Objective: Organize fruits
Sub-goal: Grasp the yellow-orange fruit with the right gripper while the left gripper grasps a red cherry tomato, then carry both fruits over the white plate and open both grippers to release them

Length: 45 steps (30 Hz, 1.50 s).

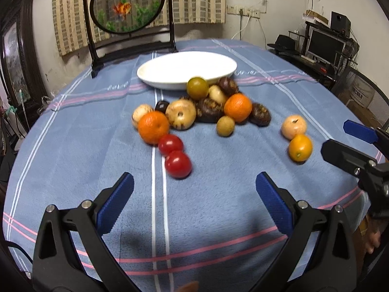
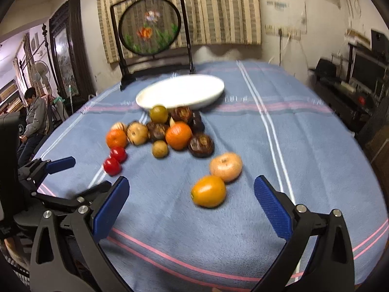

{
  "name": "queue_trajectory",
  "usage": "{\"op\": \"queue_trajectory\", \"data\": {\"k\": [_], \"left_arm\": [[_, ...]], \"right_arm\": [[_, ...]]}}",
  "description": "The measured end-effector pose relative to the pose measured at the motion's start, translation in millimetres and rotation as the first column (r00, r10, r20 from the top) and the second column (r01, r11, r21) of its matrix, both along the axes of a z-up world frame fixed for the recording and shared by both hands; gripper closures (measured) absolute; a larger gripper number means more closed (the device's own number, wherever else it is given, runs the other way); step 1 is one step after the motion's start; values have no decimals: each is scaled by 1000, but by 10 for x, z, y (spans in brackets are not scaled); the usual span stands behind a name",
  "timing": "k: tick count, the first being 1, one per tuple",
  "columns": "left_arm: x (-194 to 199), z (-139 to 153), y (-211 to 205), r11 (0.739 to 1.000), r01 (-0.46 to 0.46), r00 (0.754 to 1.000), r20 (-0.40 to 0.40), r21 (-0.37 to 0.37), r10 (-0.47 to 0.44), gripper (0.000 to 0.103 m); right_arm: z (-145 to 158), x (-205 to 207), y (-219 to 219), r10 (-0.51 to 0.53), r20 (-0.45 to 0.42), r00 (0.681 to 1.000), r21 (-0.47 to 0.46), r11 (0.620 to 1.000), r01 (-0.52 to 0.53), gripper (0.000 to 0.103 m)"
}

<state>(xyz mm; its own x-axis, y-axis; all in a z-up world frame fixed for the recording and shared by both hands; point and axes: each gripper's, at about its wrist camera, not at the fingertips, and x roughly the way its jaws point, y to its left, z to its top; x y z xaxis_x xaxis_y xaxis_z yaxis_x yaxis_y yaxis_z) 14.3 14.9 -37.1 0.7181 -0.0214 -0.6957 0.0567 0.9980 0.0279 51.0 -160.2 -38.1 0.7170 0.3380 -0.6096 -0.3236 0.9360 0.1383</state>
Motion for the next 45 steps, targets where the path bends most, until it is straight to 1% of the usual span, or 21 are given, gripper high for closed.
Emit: {"op": "queue_trajectory", "data": {"k": [3,6,9,12,13,14,15,16,18,19,20,21,22,23,24,26,31,33,35,38,45], "left_arm": [[39,-103,56,999,31,999,-36,-21,-32,2],[83,-155,85,998,54,997,-48,-12,-55,2],[151,-156,124,996,85,994,-64,-31,-87,2],[238,-158,173,996,91,992,-85,-22,-93,2],[280,-159,198,996,87,992,-92,-19,-88,2],[314,-160,215,996,87,991,-97,-21,-89,2],[359,-161,239,996,86,991,-101,-26,-88,2],[396,-166,254,996,86,990,-106,-29,-89,2],[469,-188,267,995,91,988,-122,-38,-95,8],[507,-205,267,995,92,986,-135,-37,-96,14],[540,-218,268,995,93,985,-145,-41,-98,22],[569,-230,273,994,101,982,-154,-52,-108,28],[598,-249,271,992,111,978,-168,-66,-121,38],[620,-272,268,991,114,976,-180,-74,-126,43],[623,-276,262,991,111,976,-179,-71,-122,44],[605,-270,258,989,123,976,-172,-85,-136,56],[573,-275,290,990,111,979,-164,-91,-124,73],[599,-273,326,988,106,979,-164,-112,-123,73],[616,-273,337,987,105,979,-161,-125,-124,73],[608,-268,307,988,112,980,-155,-106,-128,74],[520,-83,370,986,109,990,-77,-124,-119,74]], "right_arm": [[-182,95,-116,21,-84,996,43,999,-17,1],[-261,135,-226,25,-107,994,73,997,-17,1],[-256,200,-235,21,-115,993,40,999,-16,1],[-240,253,-201,49,-115,992,16,999,-48,3],[-236,266,-175,58,-112,992,0,998,-58,5],[-241,285,-152,63,-114,991,-12,998,-65,13],[-259,313,-145,69,-122,990,-11,997,-71,24],[-281,346,-148,78,-135,988,-2,997,-79,28],[-338,395,-129,101,-165,981,19,995,-99,30],[-378,419,-117,104,-177,979,22,995,-102,30],[-398,433,-117,101,-181,978,18,995,-99,32],[-410,443,-122,101,-185,977,24,995,-99,36],[-402,442,-132,105,-185,977,34,994,-100,36],[-393,443,-141,104,-178,978,38,994,-99,37],[-395,452,-142,106,-180,978,40,994,-101,42],[-426,479,-126,122,-201,972,46,992,-115,50],[-435,491,-107,128,-209,970,39,992,-123,53],[-434,488,-121,131,-206,970,47,991,-124,59],[-438,500,-124,136,-209,968,58,990,-127,59],[-436,485,-129,140,-208,968,59,990,-130,59],[-383,447,-143,156,-198,968,85,986,-141,59]]}}
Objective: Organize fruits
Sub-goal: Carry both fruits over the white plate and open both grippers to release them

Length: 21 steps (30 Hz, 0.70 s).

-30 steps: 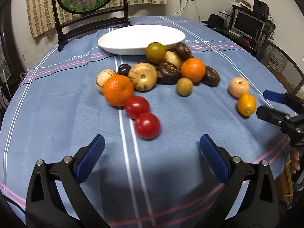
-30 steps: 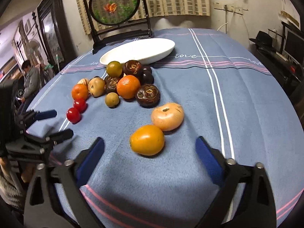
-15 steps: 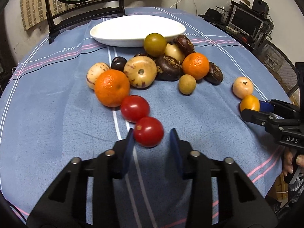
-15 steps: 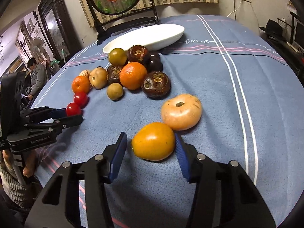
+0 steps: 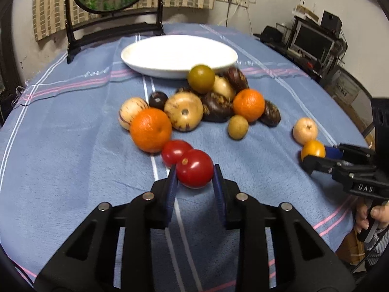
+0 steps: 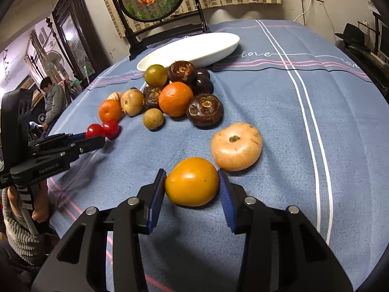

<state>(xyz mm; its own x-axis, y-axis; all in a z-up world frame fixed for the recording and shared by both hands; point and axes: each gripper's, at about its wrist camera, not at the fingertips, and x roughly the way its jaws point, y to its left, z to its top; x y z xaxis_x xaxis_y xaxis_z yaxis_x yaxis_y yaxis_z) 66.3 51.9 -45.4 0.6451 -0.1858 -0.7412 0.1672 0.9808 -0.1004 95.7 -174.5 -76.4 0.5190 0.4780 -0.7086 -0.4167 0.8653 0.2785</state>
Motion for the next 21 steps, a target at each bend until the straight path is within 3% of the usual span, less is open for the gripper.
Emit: {"op": "queue_trajectory", "data": {"k": [5,9,16,21], "left_arm": [[298,387,7,998,-16,998,63,56,13,74],[916,573,-13,996,-29,997,75,84,23,74],[1819,356,67,996,-31,999,-13,80,32,74],[2196,103,126,997,-40,996,-74,70,45,73]], "right_arm": [[435,173,65,34,58,998,45,998,-36,59],[790,801,311,31,105,994,58,998,-37,59],[618,1953,745,2,-7,1000,56,998,-2,60],[427,2338,885,-4,-58,998,22,1000,5,60]]}}
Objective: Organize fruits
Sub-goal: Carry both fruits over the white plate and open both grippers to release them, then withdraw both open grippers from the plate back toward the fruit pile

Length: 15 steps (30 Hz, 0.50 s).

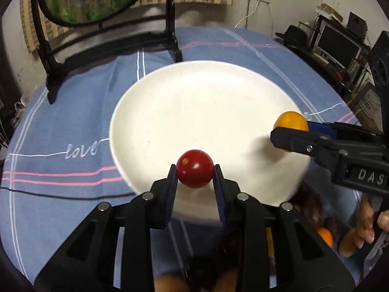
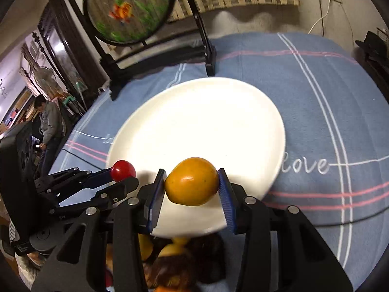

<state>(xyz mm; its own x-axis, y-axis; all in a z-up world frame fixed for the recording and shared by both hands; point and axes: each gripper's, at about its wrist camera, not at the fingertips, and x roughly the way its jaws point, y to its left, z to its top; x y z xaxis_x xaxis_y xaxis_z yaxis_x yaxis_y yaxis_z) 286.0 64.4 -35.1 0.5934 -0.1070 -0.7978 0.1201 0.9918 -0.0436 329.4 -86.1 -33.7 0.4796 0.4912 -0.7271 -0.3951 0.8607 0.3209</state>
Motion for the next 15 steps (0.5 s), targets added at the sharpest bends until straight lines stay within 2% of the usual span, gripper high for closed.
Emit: {"op": "queue_trajectory", "data": {"k": [4,6,7,8,9,10,12,15], "left_arm": [[155,-90,57,1000,5,999,-39,-27,-6,72],[229,-83,94,1000,-4,999,-34,-20,3,60],[244,-82,92,1000,-3,1000,-31,-14,3,44],[264,-73,95,1000,-3,1000,-21,-10,3,37],[279,-59,94,1000,-3,1000,-11,-6,3,37],[292,-53,86,1000,1,1000,-9,-2,-1,36],[317,-71,58,1000,12,1000,-15,7,-12,29],[337,-78,76,1000,6,1000,-11,9,-6,28]], "right_arm": [[-142,111,73,11,-29,1000,-39,999,-12,59],[-169,141,88,9,-37,999,-44,999,-11,57],[-167,129,92,10,-36,999,-52,999,-12,54],[-148,122,99,5,-29,1000,-63,998,-7,38],[-135,105,91,-1,-21,1000,-65,998,0,31],[-117,94,80,-12,-5,1000,-65,998,12,29],[-105,96,60,-11,8,1000,-61,998,11,29],[-104,109,25,-17,13,1000,-55,998,18,29]]}}
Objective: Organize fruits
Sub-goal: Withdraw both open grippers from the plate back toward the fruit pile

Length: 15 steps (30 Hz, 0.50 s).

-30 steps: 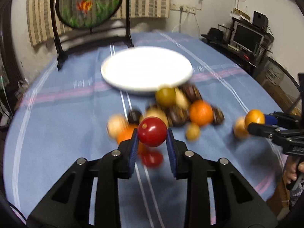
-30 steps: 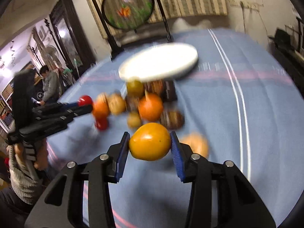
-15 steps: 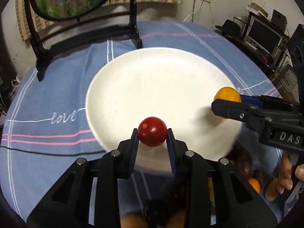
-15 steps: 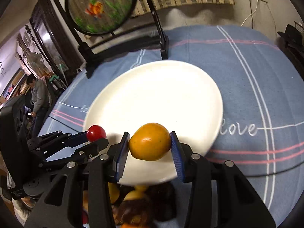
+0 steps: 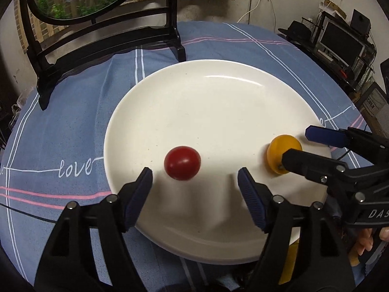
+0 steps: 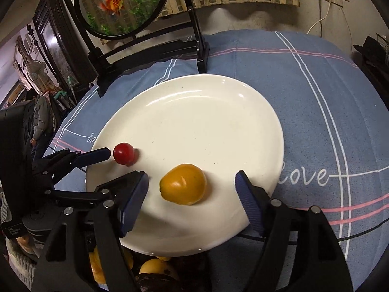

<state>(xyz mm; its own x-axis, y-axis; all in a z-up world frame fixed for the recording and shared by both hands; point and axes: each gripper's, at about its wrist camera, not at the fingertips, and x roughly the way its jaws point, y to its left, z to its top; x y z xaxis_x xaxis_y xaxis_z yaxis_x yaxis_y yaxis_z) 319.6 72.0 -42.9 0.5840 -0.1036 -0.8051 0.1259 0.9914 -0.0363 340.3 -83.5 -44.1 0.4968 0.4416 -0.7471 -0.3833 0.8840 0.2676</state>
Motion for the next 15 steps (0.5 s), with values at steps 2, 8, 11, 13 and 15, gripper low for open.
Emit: {"op": "queue_trajectory", "data": {"k": [2,8,11,13,15], "left_arm": [[-27,33,35,1000,-15,1000,20,-9,15,20],[-352,273,-55,998,-18,991,132,64,10,15],[-648,417,-138,995,-18,981,194,94,0,12],[-934,468,-153,996,-23,973,230,85,3,8],[-1219,461,-148,996,-29,968,249,85,7,6]], "right_arm": [[5,-2,-31,-6,1,1000,9,1000,6,29],[180,-167,-97,-11,38,999,40,999,9,28],[357,-389,-147,-11,96,995,62,998,6,28],[471,-611,-197,-22,152,988,70,997,11,24],[560,-859,-253,-31,213,977,69,997,17,12]]}}
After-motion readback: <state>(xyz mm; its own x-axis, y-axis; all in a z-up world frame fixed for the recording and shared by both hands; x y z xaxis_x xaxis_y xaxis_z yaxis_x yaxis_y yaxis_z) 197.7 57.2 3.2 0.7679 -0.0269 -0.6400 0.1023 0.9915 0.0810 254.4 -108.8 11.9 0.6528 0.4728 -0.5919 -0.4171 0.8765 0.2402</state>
